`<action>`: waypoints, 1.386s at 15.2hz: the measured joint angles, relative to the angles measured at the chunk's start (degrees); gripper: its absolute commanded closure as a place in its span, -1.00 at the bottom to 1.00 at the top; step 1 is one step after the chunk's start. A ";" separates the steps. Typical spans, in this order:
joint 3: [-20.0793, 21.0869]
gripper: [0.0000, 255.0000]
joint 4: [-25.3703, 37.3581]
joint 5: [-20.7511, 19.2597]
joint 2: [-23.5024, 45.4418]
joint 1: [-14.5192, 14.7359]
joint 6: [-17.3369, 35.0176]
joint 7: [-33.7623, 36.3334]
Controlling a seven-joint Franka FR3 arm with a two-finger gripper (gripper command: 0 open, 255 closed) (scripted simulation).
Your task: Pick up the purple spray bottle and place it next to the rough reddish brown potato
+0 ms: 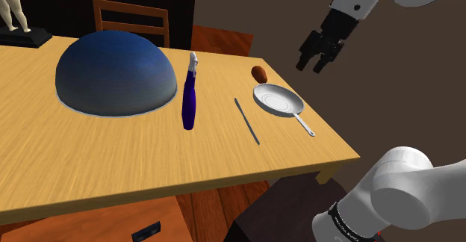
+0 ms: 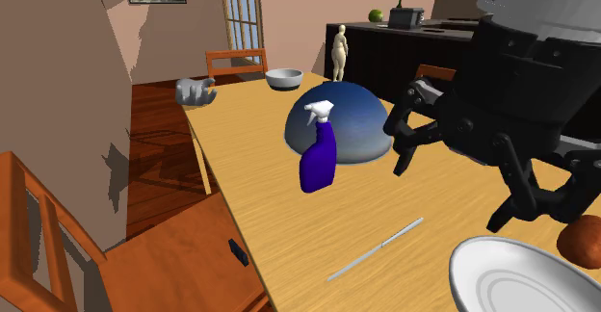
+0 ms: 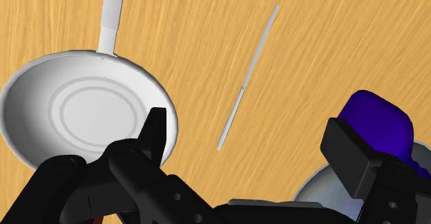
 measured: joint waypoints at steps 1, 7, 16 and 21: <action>0.00 -1.00 0.00 0.00 0.00 0.00 0.00 0.00; 7.32 -1.00 -3.47 1.50 1.12 0.84 7.88 7.93; 21.55 -1.00 -3.41 0.89 9.34 0.94 21.08 24.03; 30.34 -1.00 0.60 -3.41 17.65 -1.05 26.98 34.88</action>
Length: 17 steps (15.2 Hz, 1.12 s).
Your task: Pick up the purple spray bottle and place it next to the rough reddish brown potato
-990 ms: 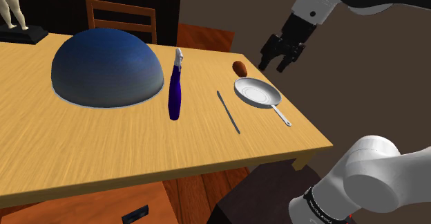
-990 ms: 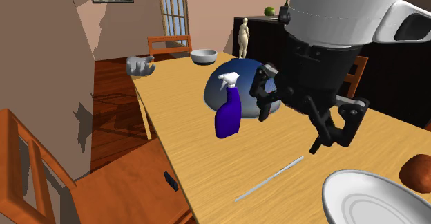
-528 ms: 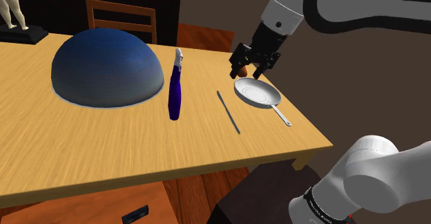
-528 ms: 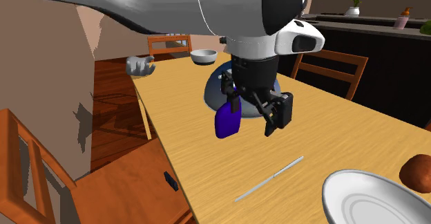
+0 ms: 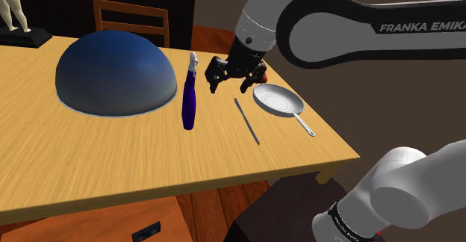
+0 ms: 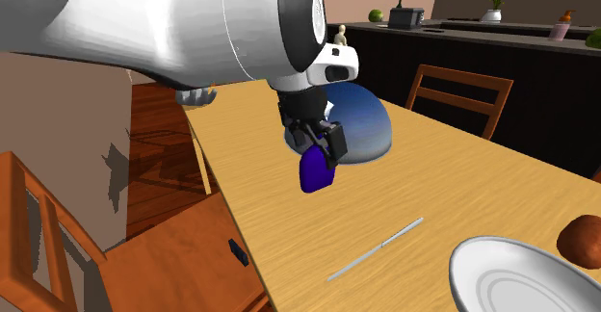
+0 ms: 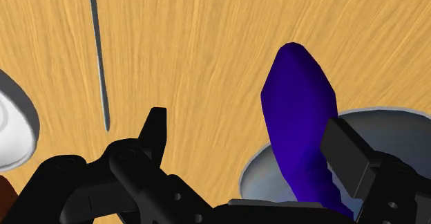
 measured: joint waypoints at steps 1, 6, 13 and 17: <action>1.77 -1.00 1.13 -1.35 1.80 -0.55 0.80 2.35; 10.48 -1.00 7.28 -11.63 12.79 -3.87 4.28 15.56; 12.82 -1.00 8.38 -17.80 18.59 -4.99 7.19 21.42; 12.87 -1.00 7.61 -19.14 19.84 -5.28 8.82 22.33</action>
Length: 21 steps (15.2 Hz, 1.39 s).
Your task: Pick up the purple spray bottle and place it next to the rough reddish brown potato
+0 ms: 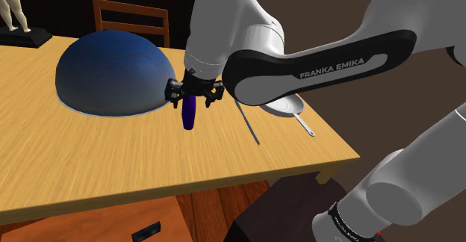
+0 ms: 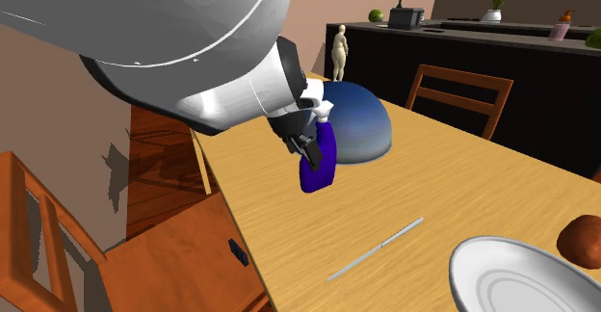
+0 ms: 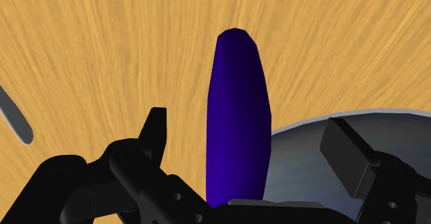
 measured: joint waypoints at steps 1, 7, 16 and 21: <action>0.01 -1.00 -0.01 -0.08 0.07 -0.01 0.07 0.05; 0.02 1.00 -0.01 -0.13 0.11 -0.01 0.11 0.09; 0.00 1.00 0.27 0.01 0.03 0.00 -0.22 -0.06; -0.32 1.00 2.51 1.63 -1.13 0.09 -3.06 -1.91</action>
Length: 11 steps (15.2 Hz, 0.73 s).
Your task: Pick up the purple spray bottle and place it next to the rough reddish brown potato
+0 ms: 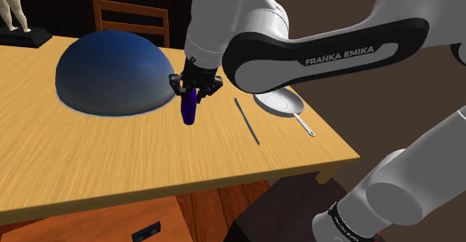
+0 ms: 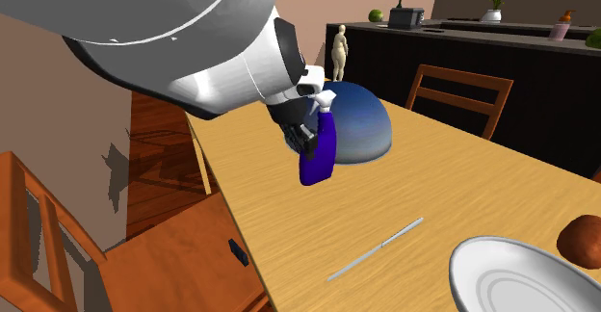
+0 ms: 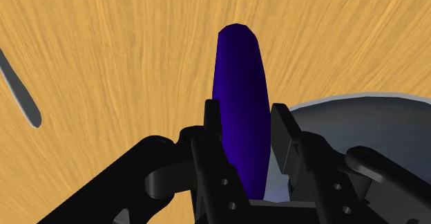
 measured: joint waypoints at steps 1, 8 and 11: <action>-0.13 1.00 0.44 0.43 -0.36 0.01 -0.64 -0.49; -0.49 1.00 4.78 2.33 -1.75 0.21 -5.76 -2.76; -0.56 1.00 6.78 2.68 -1.86 0.22 -7.76 -3.41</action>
